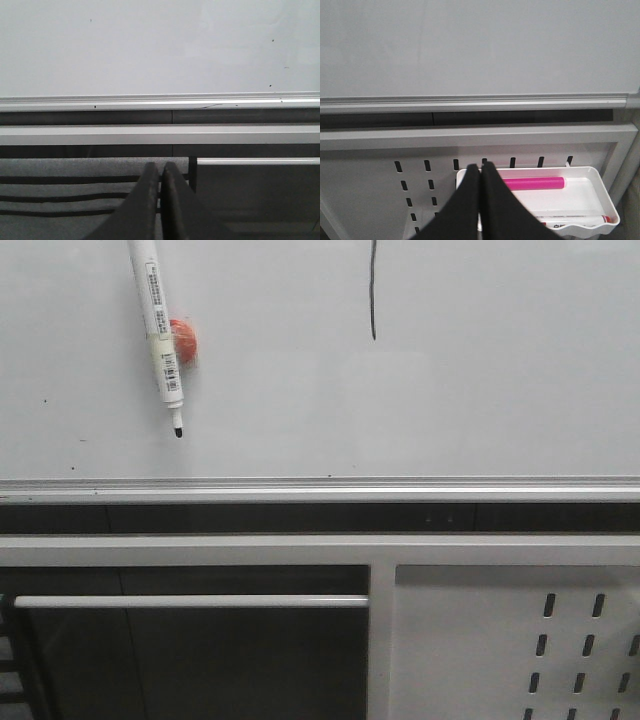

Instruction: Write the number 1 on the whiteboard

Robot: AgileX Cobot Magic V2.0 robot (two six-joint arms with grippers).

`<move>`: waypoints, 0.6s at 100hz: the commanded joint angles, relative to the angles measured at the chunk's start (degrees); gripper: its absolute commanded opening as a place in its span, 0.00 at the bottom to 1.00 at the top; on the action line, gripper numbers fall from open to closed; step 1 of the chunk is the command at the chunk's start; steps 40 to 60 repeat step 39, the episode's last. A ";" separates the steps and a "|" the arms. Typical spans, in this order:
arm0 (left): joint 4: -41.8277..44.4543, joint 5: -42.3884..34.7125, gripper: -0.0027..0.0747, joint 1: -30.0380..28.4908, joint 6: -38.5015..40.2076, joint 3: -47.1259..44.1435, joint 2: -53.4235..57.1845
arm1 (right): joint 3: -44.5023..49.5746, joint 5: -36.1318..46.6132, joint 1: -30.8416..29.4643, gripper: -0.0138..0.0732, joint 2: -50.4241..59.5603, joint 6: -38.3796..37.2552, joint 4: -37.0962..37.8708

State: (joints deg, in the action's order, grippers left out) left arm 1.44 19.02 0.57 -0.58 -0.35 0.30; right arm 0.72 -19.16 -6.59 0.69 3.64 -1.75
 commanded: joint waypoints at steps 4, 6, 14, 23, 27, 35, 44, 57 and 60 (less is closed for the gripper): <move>-0.58 -3.34 0.01 -0.15 0.58 -1.16 1.58 | 1.59 1.45 -0.33 0.08 0.88 0.67 -0.55; -0.58 -3.34 0.01 -0.15 0.58 -1.16 1.58 | 1.59 1.45 -0.33 0.08 0.88 0.67 -0.55; -0.58 -3.34 0.01 -0.15 0.58 -1.16 1.58 | 1.59 1.45 -0.33 0.08 0.88 0.67 -0.55; -0.58 -3.34 0.01 -0.15 0.58 -1.16 1.58 | 1.59 1.45 -0.33 0.08 0.88 0.67 -0.55; -0.58 -3.34 0.01 -0.15 0.58 -1.16 1.58 | 1.59 1.45 -0.33 0.08 0.88 0.67 -0.55; -0.58 -3.34 0.01 -0.15 0.58 -1.16 1.58 | 1.59 1.45 -0.33 0.08 0.88 0.67 -0.55; -0.58 -3.34 0.01 -0.15 0.58 -1.16 1.58 | 1.59 1.45 -0.33 0.08 0.88 0.67 -0.55; -0.58 -3.34 0.01 -0.15 0.58 -1.16 1.58 | 1.59 1.45 -0.33 0.08 0.88 0.67 -0.55; -0.58 -3.34 0.01 -0.15 0.58 -1.16 1.58 | 1.59 1.45 -0.33 0.08 0.88 0.67 -0.55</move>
